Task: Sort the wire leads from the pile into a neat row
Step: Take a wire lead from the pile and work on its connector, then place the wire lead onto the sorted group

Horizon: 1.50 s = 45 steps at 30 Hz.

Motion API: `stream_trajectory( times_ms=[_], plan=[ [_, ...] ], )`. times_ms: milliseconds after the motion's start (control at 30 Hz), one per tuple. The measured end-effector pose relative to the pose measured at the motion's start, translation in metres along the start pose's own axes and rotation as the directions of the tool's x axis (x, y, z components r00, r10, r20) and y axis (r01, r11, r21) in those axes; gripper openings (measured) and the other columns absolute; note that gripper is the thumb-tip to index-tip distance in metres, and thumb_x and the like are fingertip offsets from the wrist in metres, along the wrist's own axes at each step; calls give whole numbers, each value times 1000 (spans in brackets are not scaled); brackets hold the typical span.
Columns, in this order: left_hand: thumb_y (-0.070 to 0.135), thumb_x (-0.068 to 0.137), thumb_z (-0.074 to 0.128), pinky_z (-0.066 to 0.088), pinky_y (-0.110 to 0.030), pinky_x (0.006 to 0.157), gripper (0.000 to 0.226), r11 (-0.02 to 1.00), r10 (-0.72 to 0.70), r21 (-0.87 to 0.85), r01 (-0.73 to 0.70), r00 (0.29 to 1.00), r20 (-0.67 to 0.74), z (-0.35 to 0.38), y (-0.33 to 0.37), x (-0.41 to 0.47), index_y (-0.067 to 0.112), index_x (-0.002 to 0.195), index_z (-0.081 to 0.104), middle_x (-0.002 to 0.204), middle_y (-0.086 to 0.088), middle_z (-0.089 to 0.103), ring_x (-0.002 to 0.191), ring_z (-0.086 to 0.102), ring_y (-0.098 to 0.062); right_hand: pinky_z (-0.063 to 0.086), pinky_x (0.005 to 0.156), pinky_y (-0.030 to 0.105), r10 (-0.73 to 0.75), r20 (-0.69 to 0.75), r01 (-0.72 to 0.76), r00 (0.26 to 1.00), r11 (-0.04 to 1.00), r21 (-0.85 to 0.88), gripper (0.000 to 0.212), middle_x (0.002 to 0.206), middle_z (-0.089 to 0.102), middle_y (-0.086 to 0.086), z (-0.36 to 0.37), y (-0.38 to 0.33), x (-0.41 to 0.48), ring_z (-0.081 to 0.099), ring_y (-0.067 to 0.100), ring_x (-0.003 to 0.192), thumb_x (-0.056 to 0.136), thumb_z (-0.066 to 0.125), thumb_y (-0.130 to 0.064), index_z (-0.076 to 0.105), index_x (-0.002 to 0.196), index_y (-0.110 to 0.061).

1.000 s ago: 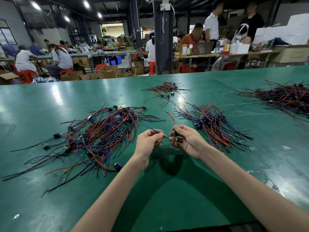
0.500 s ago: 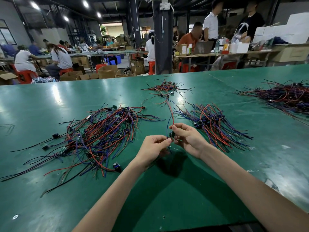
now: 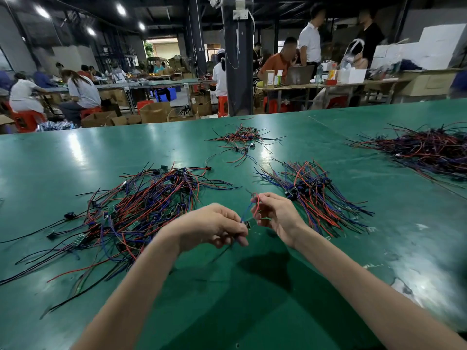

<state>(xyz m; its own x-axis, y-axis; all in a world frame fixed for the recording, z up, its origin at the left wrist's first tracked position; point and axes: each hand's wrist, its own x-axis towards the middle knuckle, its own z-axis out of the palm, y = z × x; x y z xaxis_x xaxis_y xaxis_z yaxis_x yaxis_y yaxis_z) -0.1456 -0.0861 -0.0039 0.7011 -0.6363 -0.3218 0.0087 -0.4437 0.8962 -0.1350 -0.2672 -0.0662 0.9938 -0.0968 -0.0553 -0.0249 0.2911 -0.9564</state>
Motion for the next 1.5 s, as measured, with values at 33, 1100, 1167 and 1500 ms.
stream_trajectory(
  times_ms=[33,1100,1167,1500],
  plan=[
    [4,92,55,34,-11,40,17,998,-19,66,21,999,-27,-7,9,2,7,77,61,65,0,69,44,45,-3,43,46,21,-11,-41,9,999,999,-43,22,64,61,7,0,3,2,52,13,48,99,46,-14,60,83,-8],
    [-9,83,46,51,-41,85,38,592,273,687,422,697,-663,-120,-42,95,8,110,66,113,-15,64,104,59,-33,41,45,19,-183,19,166,983,839,-517,24,61,61,0,-10,26,13,50,4,47,95,50,-12,65,77,-9],
    [-11,83,46,50,-41,87,38,633,300,647,425,636,-711,-126,-44,92,4,113,64,115,-17,63,106,58,-34,41,45,19,-182,17,165,983,843,-512,24,61,61,1,-9,26,13,50,4,47,95,50,-13,65,77,-8],
    [2,83,59,57,-38,77,14,825,97,359,436,517,-850,-159,-22,67,-5,89,70,93,-19,69,88,67,-31,42,46,19,-183,17,165,983,840,-518,25,61,62,1,-10,27,13,51,5,48,95,49,-14,65,76,-10]
  ],
)
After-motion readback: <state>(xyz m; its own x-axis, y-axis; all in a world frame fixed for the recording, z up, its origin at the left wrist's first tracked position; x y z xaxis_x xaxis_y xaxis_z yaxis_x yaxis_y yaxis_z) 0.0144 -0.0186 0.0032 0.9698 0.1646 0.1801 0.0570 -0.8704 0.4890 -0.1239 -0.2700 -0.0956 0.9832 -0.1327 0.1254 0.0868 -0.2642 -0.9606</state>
